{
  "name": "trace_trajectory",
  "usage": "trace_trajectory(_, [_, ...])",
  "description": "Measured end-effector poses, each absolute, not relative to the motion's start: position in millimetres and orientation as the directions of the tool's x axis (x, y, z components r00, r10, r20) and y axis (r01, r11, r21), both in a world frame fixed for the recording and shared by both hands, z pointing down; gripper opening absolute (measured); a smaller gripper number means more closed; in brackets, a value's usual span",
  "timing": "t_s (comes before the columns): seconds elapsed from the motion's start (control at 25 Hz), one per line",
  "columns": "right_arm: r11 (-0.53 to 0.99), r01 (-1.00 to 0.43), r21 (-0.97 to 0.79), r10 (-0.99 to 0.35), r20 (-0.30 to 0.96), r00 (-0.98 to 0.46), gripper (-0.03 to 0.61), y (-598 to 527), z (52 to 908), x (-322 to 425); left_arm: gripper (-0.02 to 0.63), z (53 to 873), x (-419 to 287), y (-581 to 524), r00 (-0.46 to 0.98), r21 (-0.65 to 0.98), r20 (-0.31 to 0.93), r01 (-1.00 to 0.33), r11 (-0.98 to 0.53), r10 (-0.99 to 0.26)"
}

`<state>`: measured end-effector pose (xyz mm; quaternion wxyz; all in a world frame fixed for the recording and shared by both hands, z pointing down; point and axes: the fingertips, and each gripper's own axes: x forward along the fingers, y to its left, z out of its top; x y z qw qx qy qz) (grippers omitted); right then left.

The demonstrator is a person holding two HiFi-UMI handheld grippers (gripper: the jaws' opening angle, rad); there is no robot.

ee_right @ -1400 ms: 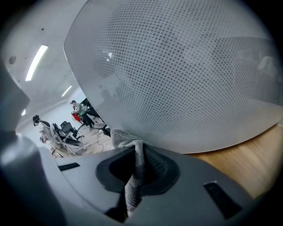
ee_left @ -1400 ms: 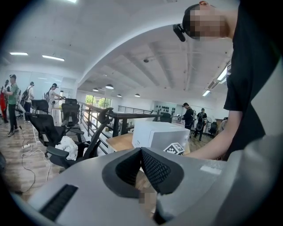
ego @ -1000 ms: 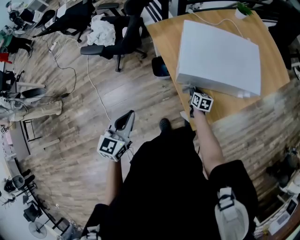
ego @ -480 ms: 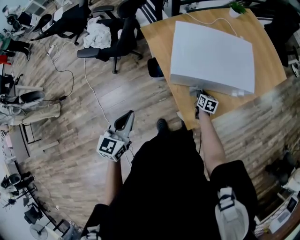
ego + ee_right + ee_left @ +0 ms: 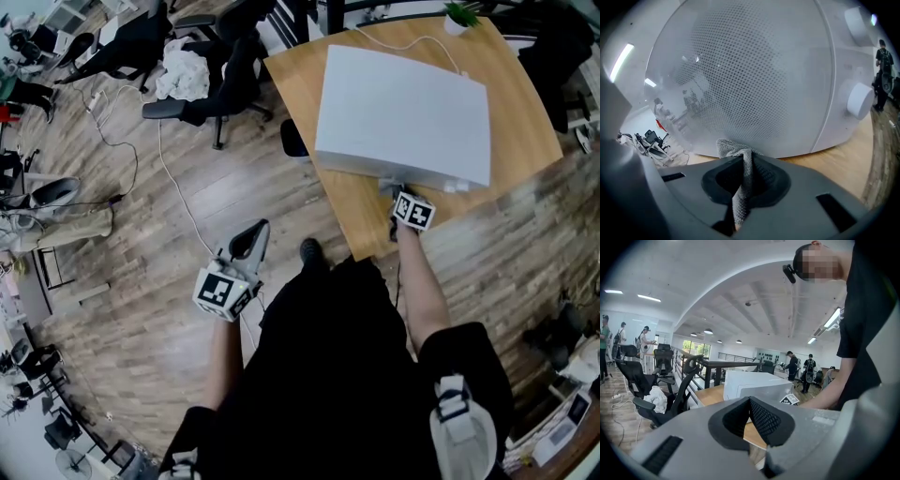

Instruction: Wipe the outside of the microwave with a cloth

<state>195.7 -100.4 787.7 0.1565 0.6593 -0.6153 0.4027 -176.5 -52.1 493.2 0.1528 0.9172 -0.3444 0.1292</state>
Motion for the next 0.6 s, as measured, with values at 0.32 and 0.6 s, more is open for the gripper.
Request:
trace_trajectory(0.32, [-0.172, -0.938, -0.300, -0.678, 0.727, -0.108, 0.018, -92.8, 792.4, 223.5, 0.002, 488.8, -143.8, -50.4, 0.702, 0.188, 0.355, -0.701, -0.688, -0.618])
trace_trajectory(0.6, [-0.149, -0.949, -0.278, -0.665, 0.739, -0.112, 0.018, -83.3, 796.2, 251.5, 0.002, 490.5, -109.1, -41.5, 0.710, 0.186, 0.344, -0.693, -0.697, -0.614])
